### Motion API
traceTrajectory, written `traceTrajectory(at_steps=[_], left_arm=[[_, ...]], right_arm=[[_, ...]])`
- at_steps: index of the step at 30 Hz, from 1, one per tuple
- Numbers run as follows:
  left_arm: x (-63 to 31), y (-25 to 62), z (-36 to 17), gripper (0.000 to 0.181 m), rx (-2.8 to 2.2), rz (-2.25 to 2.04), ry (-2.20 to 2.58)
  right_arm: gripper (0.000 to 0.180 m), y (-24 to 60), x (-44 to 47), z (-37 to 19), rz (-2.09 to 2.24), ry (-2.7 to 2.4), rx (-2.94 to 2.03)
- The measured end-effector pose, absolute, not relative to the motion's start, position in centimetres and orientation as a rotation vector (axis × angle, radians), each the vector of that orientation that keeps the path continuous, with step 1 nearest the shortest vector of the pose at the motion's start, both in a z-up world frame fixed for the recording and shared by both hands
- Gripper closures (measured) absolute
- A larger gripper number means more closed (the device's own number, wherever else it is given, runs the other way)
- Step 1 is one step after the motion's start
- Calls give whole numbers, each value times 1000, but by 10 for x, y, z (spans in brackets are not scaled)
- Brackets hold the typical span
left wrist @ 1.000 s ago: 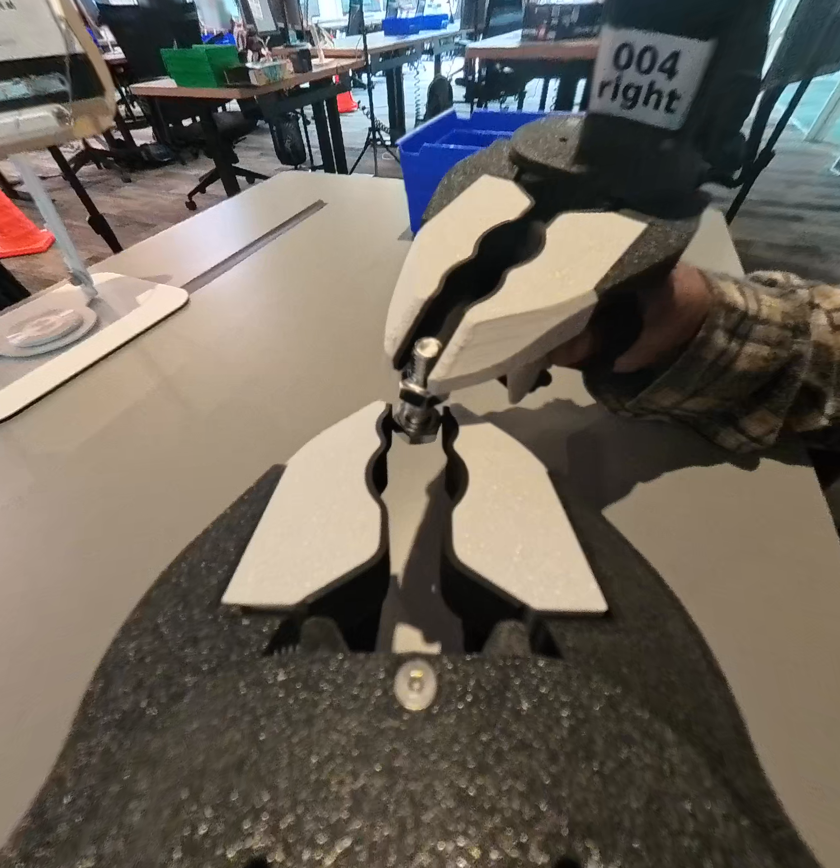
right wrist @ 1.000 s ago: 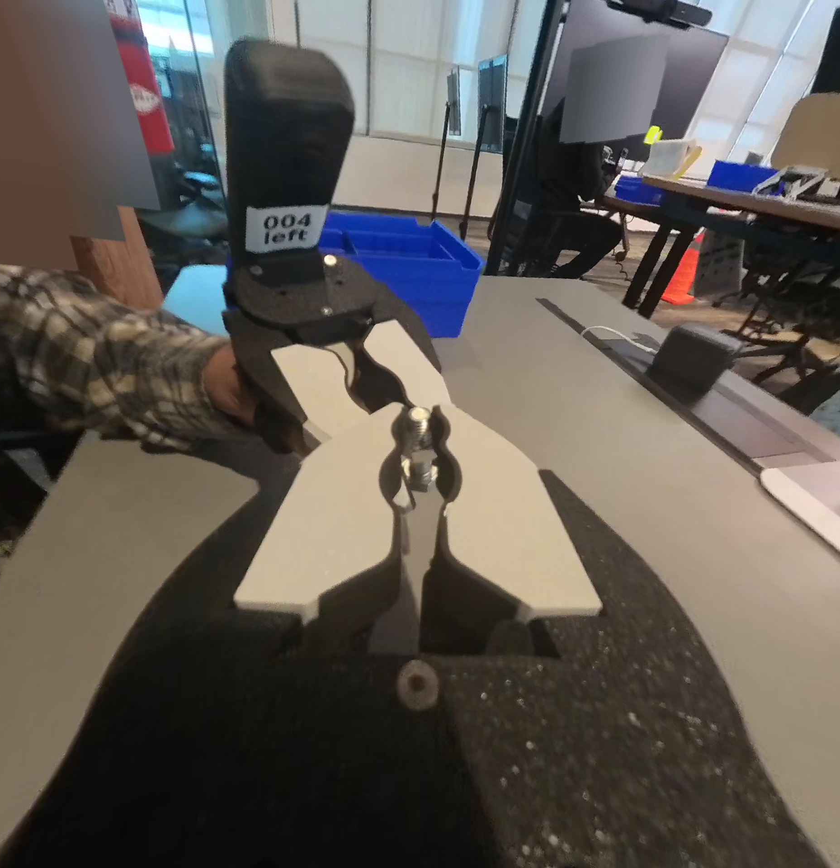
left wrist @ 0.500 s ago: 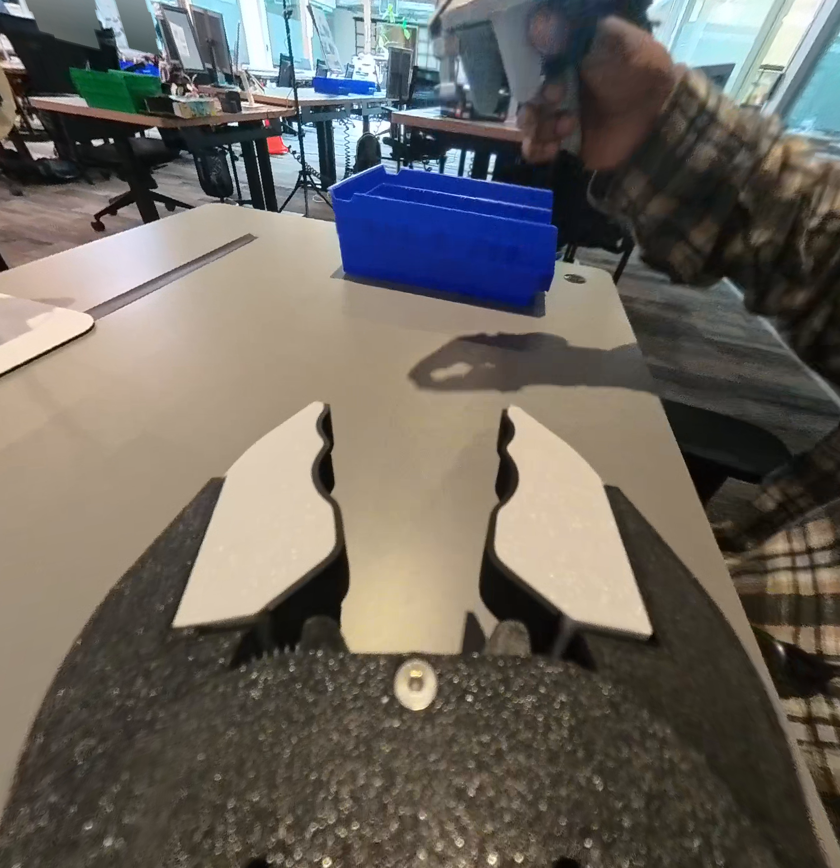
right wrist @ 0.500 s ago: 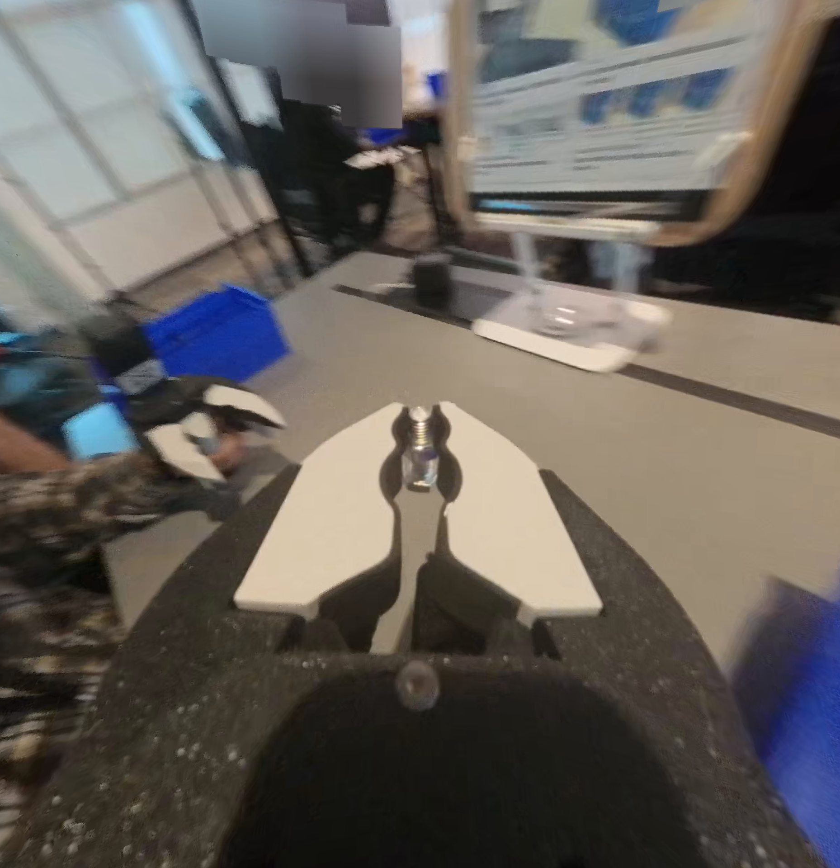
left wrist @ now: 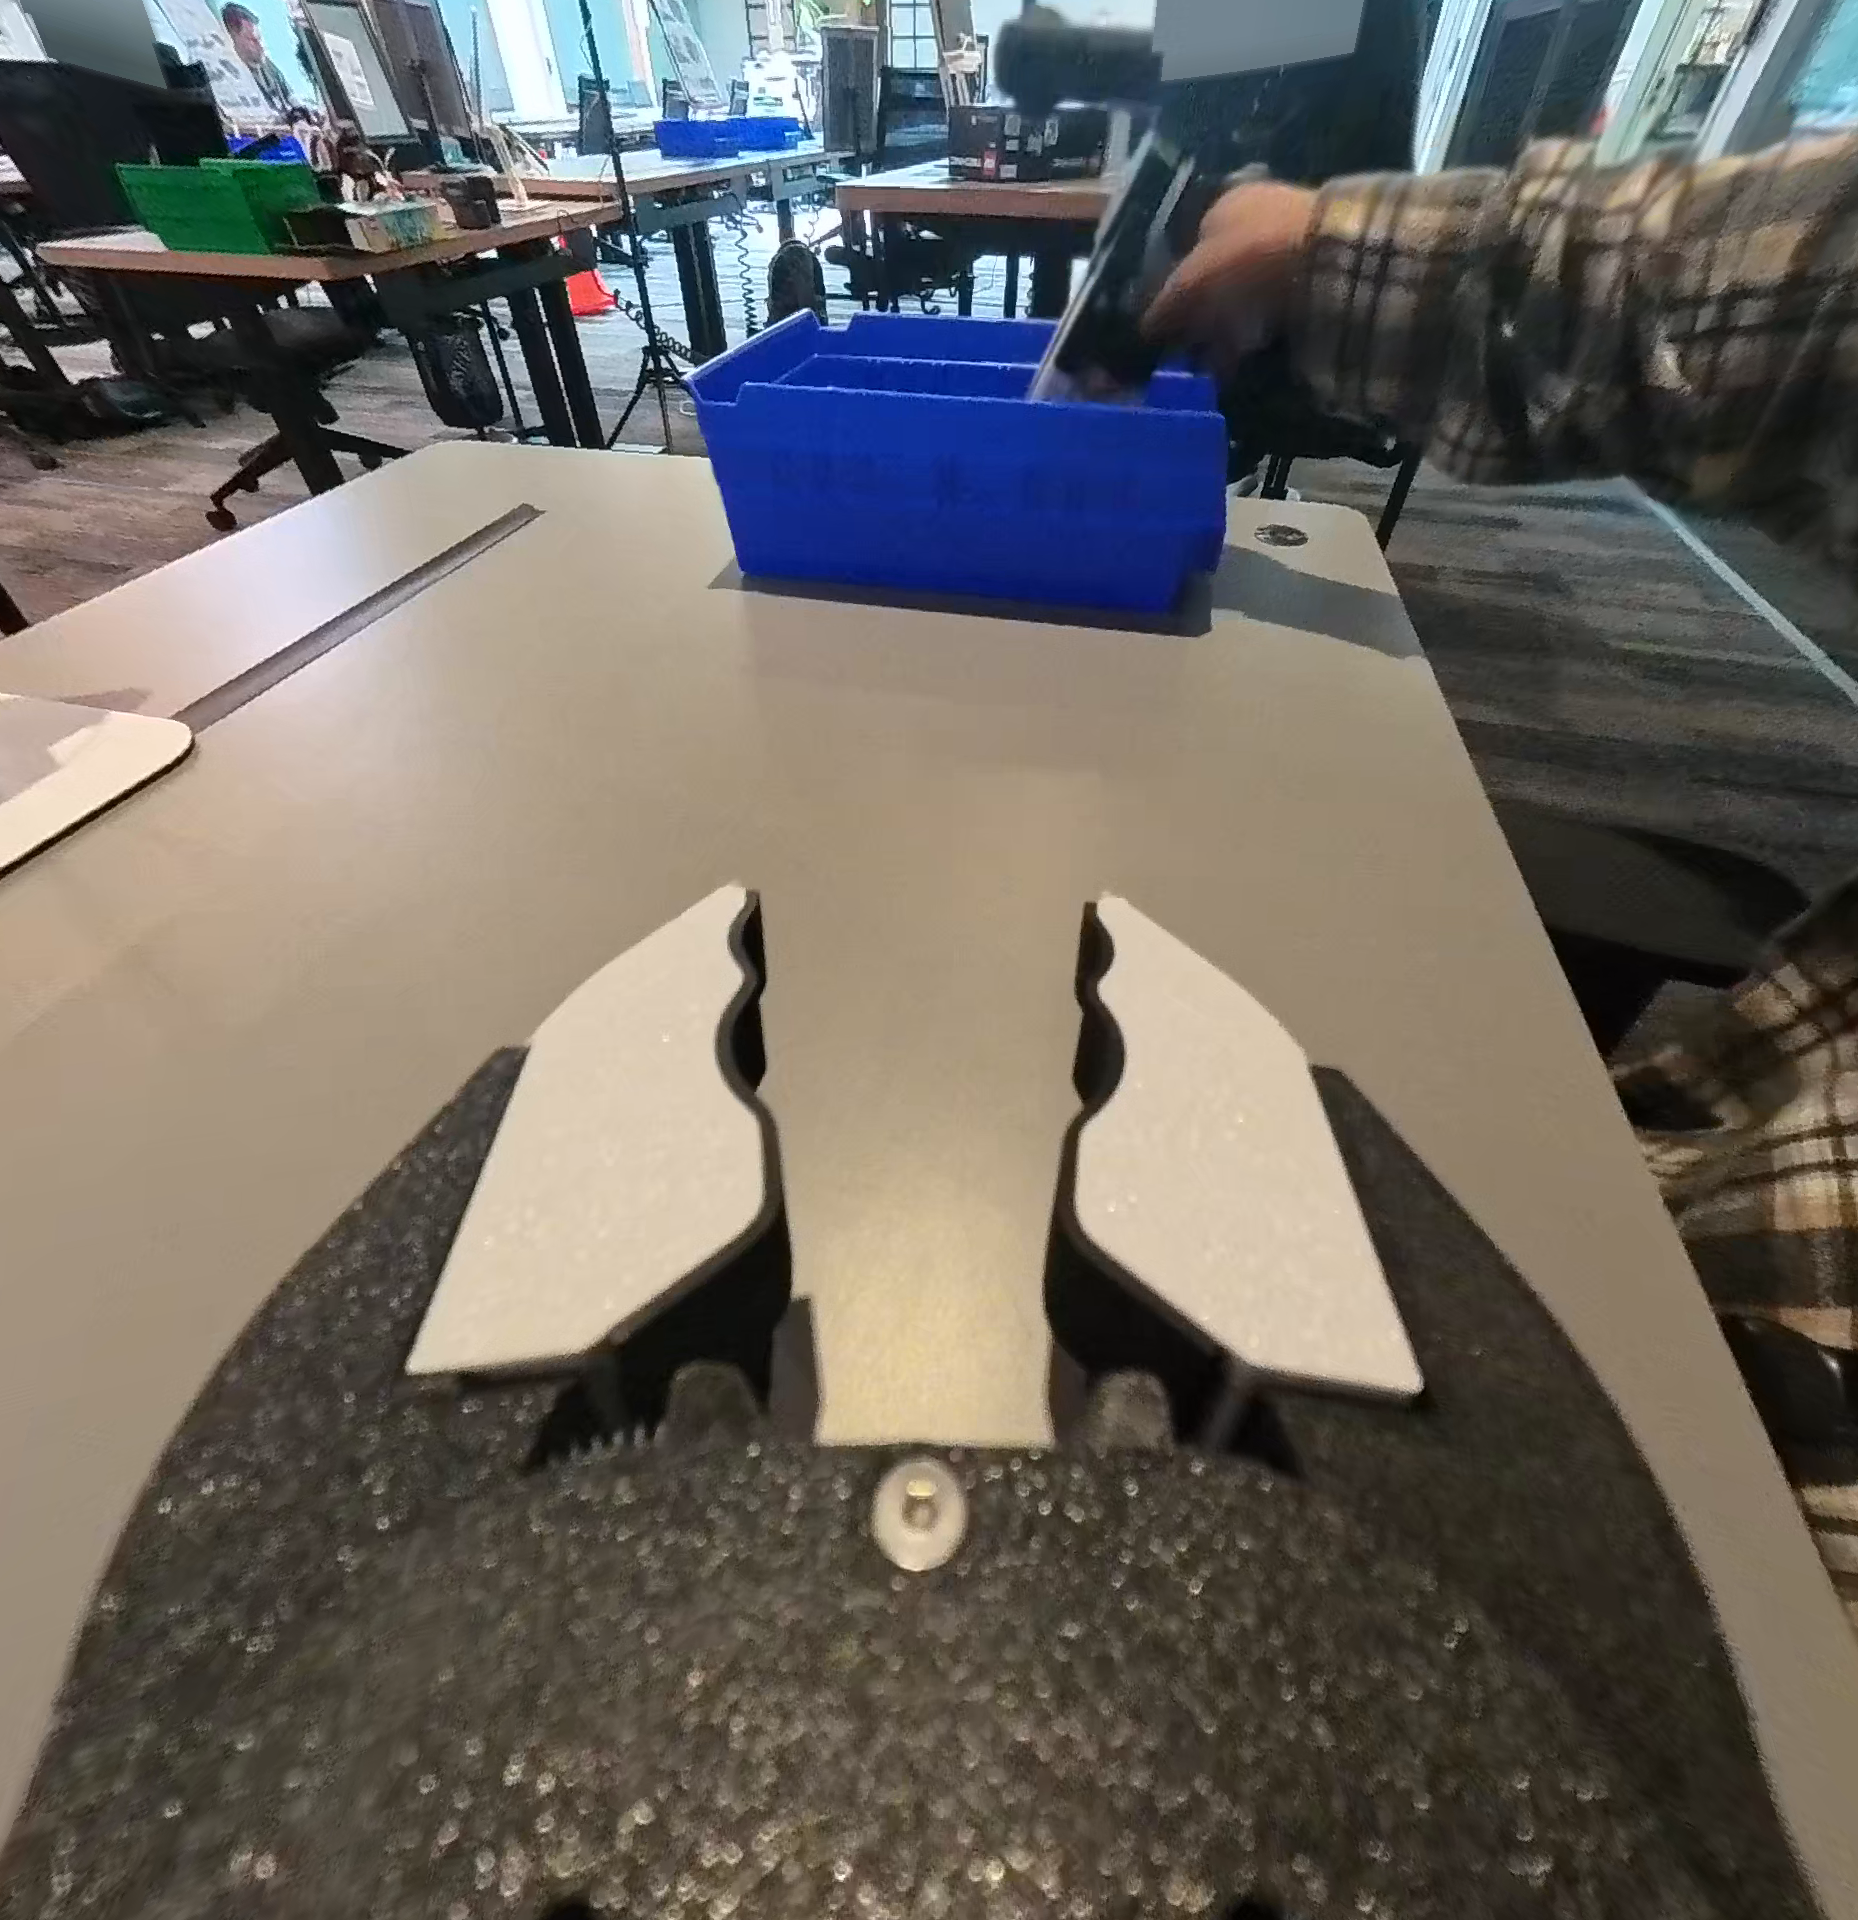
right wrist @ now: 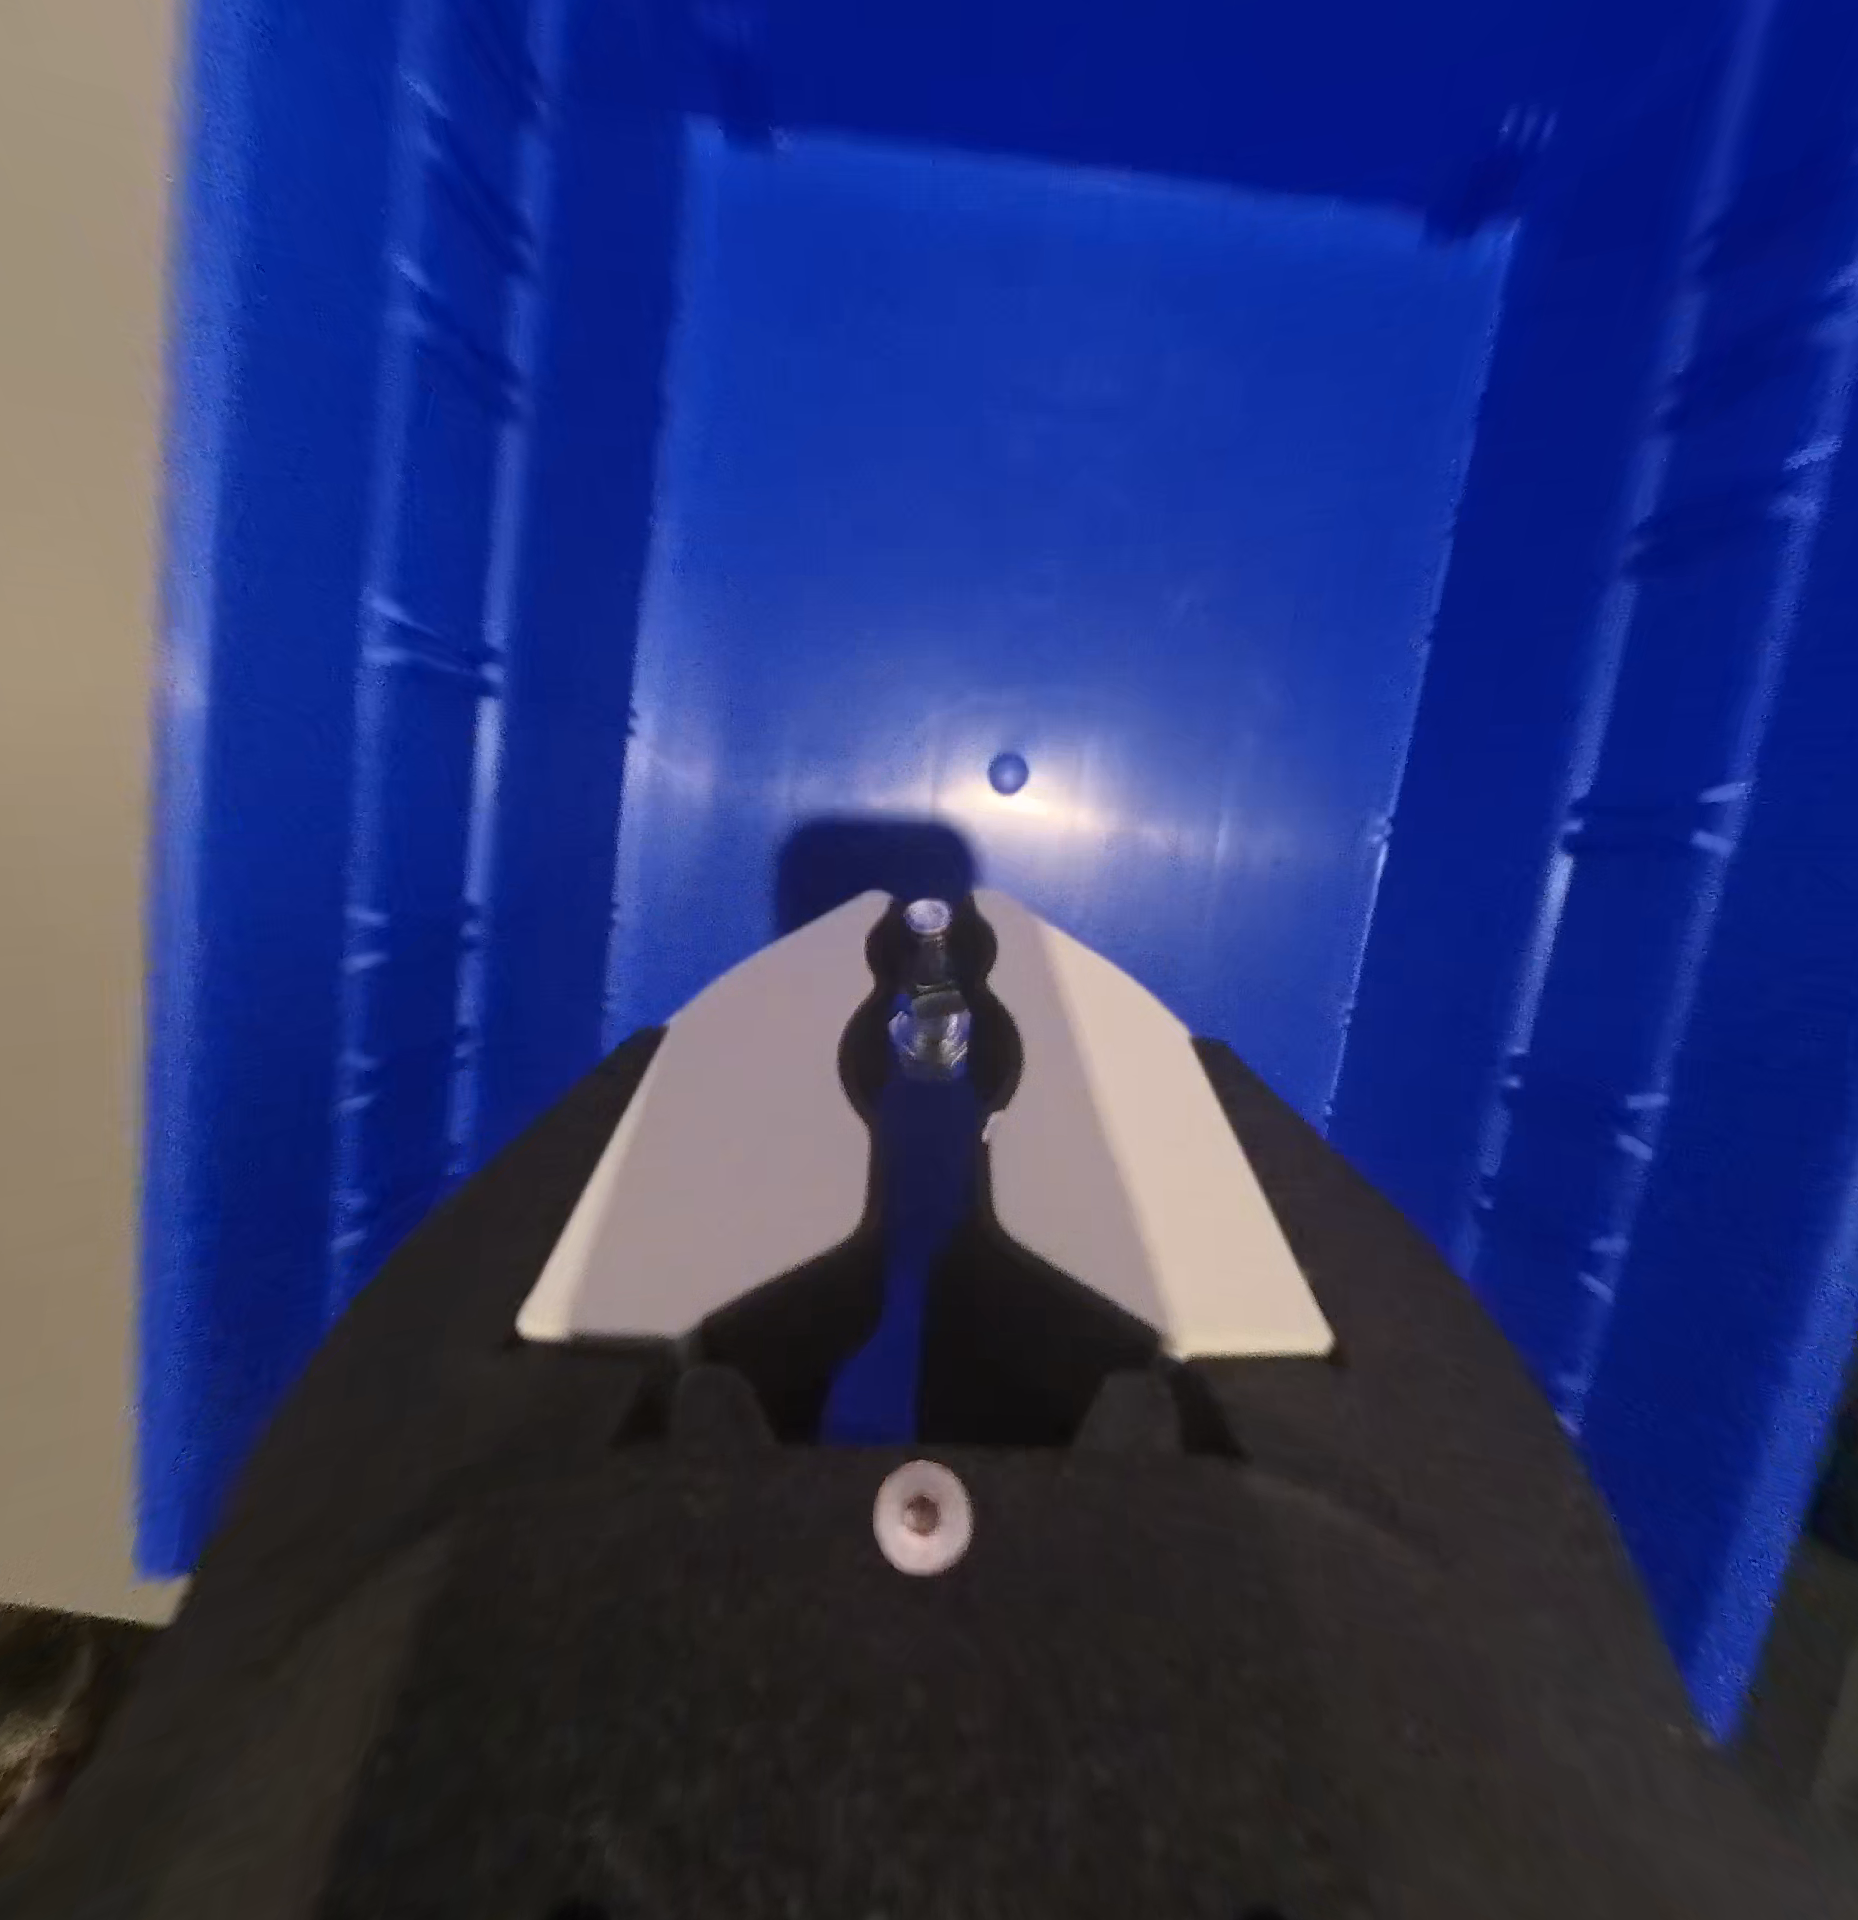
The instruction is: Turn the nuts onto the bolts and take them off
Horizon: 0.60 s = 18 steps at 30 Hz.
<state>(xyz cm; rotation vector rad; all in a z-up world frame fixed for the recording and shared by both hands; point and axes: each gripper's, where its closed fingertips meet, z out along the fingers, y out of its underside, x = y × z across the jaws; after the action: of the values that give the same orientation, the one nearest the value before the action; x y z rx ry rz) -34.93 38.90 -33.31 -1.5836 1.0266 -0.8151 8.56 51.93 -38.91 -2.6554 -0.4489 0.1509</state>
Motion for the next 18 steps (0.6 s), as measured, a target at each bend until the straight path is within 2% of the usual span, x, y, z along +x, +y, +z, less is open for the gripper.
traceTrajectory(at_steps=[3,4,6,9,11,14,16,18], left_arm=[[-351,390,-333,125,-1587,-824,1021],[-352,390,-333,125,-1589,-825,1017],[-355,392,-333,126,-1589,-825,1004],[-358,396,-331,126,-1591,-834,976],[-360,398,-330,126,-1591,-841,959],[-362,400,-330,126,-1593,-836,946],[-362,402,-330,126,-1596,-833,939],[-363,403,-332,126,-1603,-834,934]], right_arm=[[168,517,91,-411,138,-476,-2719],[154,518,92,-411,133,-483,-2713],[145,522,95,-395,107,-494,-2664],[135,537,91,-332,79,-486,-2472],[123,545,68,-268,131,-504,-2238],[114,538,13,-179,180,-594,-1844],[101,524,-31,-145,218,-652,-1651],[91,508,-79,-139,317,-709,-1534]])
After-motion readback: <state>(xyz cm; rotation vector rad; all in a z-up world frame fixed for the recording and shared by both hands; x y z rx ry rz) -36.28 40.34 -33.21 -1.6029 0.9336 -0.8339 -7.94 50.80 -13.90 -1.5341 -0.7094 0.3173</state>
